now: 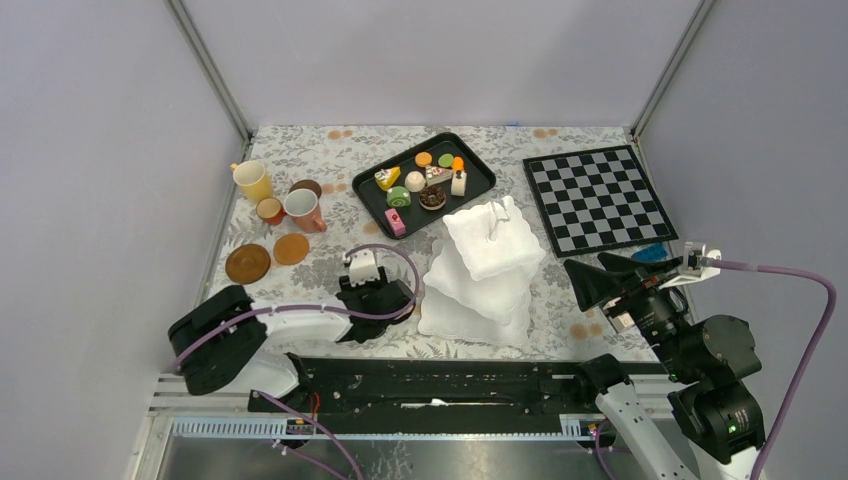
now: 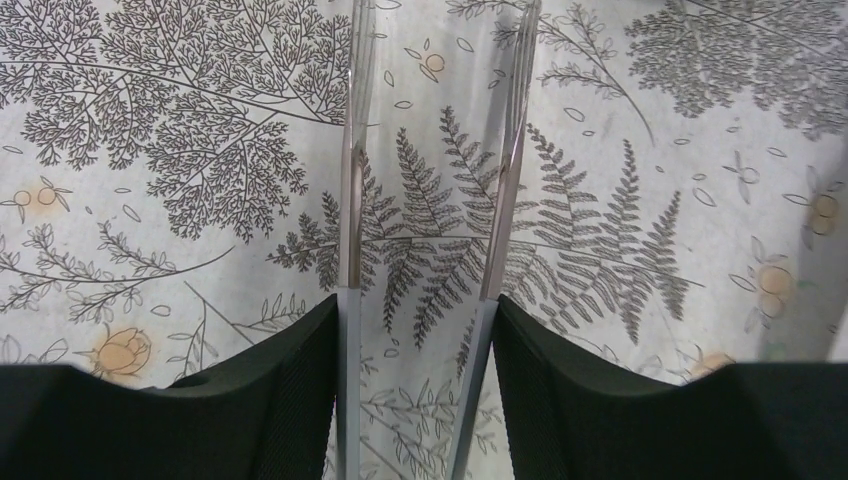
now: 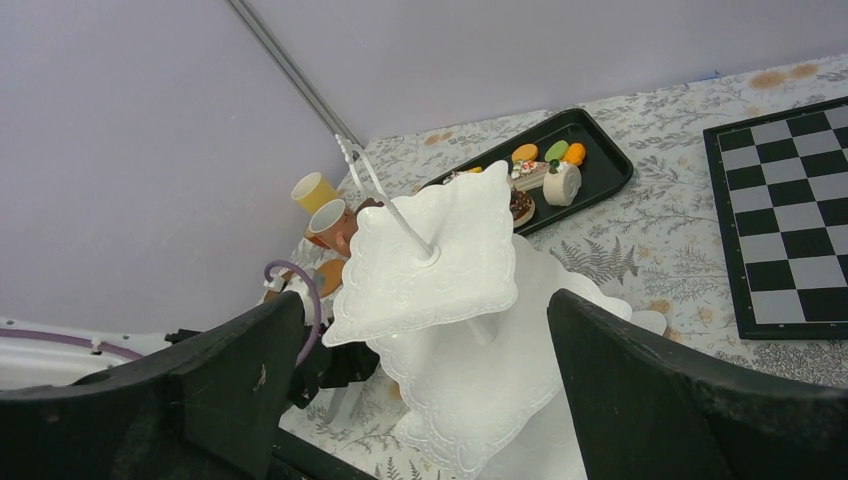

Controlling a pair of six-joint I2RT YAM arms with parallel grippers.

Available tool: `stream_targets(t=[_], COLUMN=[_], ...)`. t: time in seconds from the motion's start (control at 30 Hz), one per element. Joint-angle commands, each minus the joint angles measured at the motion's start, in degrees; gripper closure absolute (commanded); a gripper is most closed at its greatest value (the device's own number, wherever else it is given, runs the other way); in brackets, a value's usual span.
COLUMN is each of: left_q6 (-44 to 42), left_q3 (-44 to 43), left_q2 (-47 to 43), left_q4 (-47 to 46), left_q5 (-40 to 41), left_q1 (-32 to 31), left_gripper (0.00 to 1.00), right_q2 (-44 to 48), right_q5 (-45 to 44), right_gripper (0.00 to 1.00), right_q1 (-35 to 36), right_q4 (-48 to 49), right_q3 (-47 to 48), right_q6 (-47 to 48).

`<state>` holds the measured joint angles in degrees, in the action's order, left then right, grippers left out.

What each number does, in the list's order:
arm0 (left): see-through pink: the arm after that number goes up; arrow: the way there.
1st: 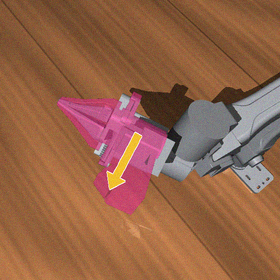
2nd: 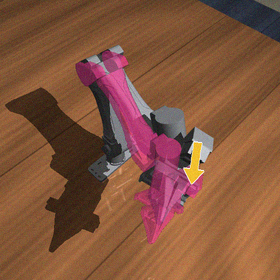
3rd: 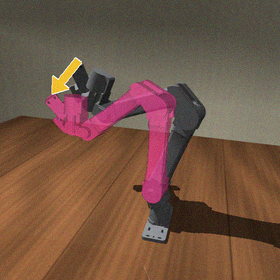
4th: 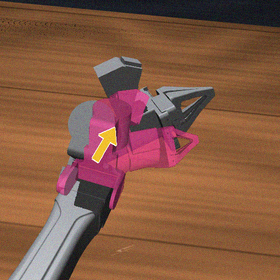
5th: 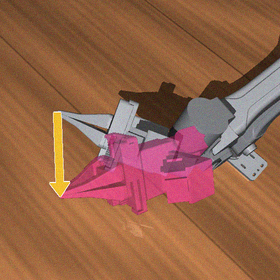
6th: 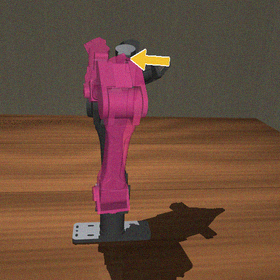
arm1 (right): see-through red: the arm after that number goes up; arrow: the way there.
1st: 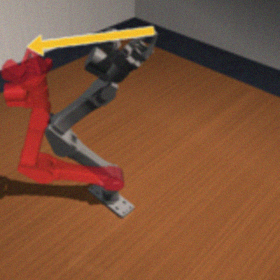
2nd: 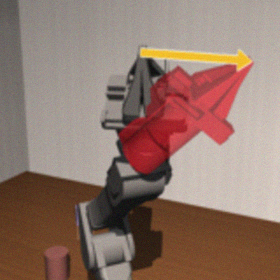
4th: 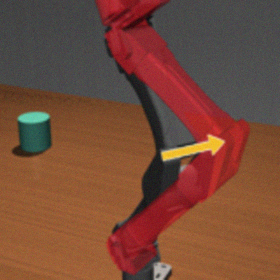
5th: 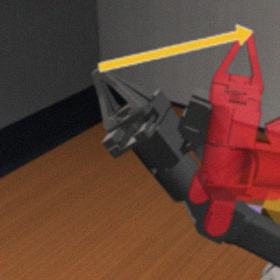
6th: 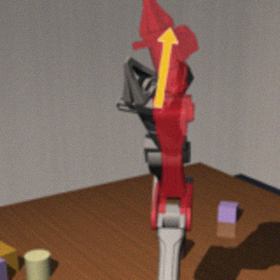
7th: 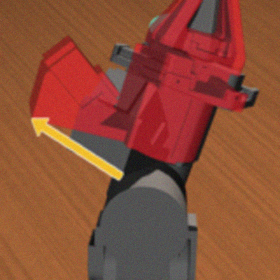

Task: Serve the afternoon tea

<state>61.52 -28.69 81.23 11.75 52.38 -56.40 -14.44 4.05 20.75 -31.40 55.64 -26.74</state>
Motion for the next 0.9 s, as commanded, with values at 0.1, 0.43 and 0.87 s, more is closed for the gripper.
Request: stream_targets(t=[0.1, 0.43, 0.87], left_q6=[-2.9, -14.8, -26.5], left_q3=[-5.0, -16.8, -36.3], left_q2=[-9.4, -25.0, -27.7], left_q4=[10.2, 25.8, 40.0], left_q5=[-7.8, -24.2, -50.3], left_q1=[1.8, 11.9, 27.6], left_gripper=[0.44, 0.44, 0.43], right_q2=[-0.1, -0.7, -4.3], right_q5=[-0.5, -0.9, 0.7], right_gripper=[0.02, 0.02, 0.02], right_q1=[0.3, 0.3, 0.3], right_q4=[1.2, 0.3, 0.3], right_q3=[1.3, 3.7, 6.1], right_q6=[0.7, 1.4, 1.5])
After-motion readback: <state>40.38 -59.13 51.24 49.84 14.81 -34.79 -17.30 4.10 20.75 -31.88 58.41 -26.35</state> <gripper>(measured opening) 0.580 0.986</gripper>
